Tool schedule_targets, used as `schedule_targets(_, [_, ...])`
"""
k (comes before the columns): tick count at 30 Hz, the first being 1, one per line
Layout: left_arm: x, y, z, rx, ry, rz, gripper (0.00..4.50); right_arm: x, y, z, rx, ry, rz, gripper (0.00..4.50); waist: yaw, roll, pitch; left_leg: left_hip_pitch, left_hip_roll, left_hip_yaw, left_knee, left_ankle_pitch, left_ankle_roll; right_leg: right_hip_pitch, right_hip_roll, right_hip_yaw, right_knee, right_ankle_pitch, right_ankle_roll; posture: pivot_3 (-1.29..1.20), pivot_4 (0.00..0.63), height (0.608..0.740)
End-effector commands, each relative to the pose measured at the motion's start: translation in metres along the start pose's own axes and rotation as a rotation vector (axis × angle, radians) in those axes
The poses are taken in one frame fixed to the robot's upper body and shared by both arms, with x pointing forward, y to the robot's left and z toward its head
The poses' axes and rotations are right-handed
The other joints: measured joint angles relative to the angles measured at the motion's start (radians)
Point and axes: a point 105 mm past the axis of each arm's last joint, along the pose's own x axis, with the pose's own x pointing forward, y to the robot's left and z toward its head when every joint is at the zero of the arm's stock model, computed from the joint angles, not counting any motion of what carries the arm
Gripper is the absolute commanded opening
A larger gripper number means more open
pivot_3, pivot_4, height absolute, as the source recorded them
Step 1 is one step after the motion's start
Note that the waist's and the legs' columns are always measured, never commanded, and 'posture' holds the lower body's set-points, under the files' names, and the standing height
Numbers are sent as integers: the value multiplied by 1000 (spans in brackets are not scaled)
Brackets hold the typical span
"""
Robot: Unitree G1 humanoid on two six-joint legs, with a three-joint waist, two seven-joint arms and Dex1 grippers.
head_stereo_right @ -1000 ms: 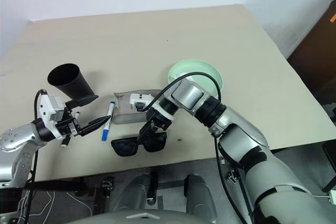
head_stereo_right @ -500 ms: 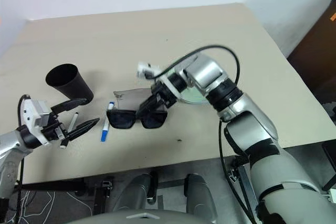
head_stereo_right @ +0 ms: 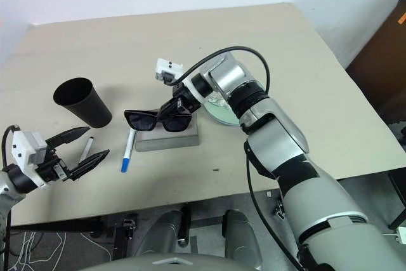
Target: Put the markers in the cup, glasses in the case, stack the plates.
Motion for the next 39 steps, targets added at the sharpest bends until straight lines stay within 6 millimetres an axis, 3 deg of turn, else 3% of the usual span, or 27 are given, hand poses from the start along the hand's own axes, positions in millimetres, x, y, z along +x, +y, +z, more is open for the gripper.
schedule_targets(1, [-6, 3, 14, 38, -29, 24, 4500, 4, -4, -3, -87, 32, -23, 26, -4, 0, 0, 0, 0, 0, 0, 0, 0, 0, 0, 0, 0, 0, 0, 0, 150, 735])
schedule_targets(11, [-3, 3, 11, 30, -19, 13, 4500, 25, -1, -35, -36, 122, 31, 26, -8, 0, 0, 3, 0, 0, 0, 0, 0, 1, 1, 1, 2, 0, 0, 0, 150, 735])
schedule_targets(22, [5, 4, 6, 27, -25, -7, 4500, 27, 2, -31, -12, 98, 44, 26, -8, 0, 0, 4, 0, 0, 0, 0, 0, 2, 1, 1, 3, 0, 0, 0, 150, 735])
schedule_targets(23, [5, 4, 5, 27, -25, -8, 4500, 27, 0, -31, -12, 94, 32, 587, -8, 0, 0, 4, 0, 0, 0, 0, 0, 2, 1, 1, 2, 0, 0, 0, 150, 735])
schedule_targets(24, [6, 4, 5, 27, -26, -9, 4500, 27, 0, -31, -12, 92, 26, 767, -8, 0, 0, 4, 0, 0, 0, 0, 0, 1, 1, 1, 2, 0, 0, 0, 150, 735])
schedule_targets(31, [11, 7, 1, 30, -27, -23, 4500, 17, -8, -19, -30, 21, -43, 3197, -7, 0, 0, 4, 0, 0, 0, 0, 0, 1, 1, 1, 3, 0, 0, 0, 150, 735])
schedule_targets(34, [13, 6, 1, 28, -30, -30, 4500, 4, -6, -4, -31, -62, -44, 4241, -8, 0, 0, 4, 0, 1, 0, 0, 0, 1, 1, 2, 3, 0, 0, 0, 150, 735])
schedule_targets(35, [13, 6, 1, 28, -30, -32, 4500, -2, -4, 3, -27, -104, -36, 4431, -7, 0, 0, 4, 0, 1, 0, 0, 0, 1, 1, 2, 3, 0, 0, 0, 150, 735])
schedule_targets(39, [13, 6, 1, 26, -30, -33, 4500, -22, 7, 22, -40, -237, -14, 4431, -7, 0, 0, 3, 0, 1, 0, 0, 0, 1, 1, 2, 3, 0, 0, 0, 150, 735])
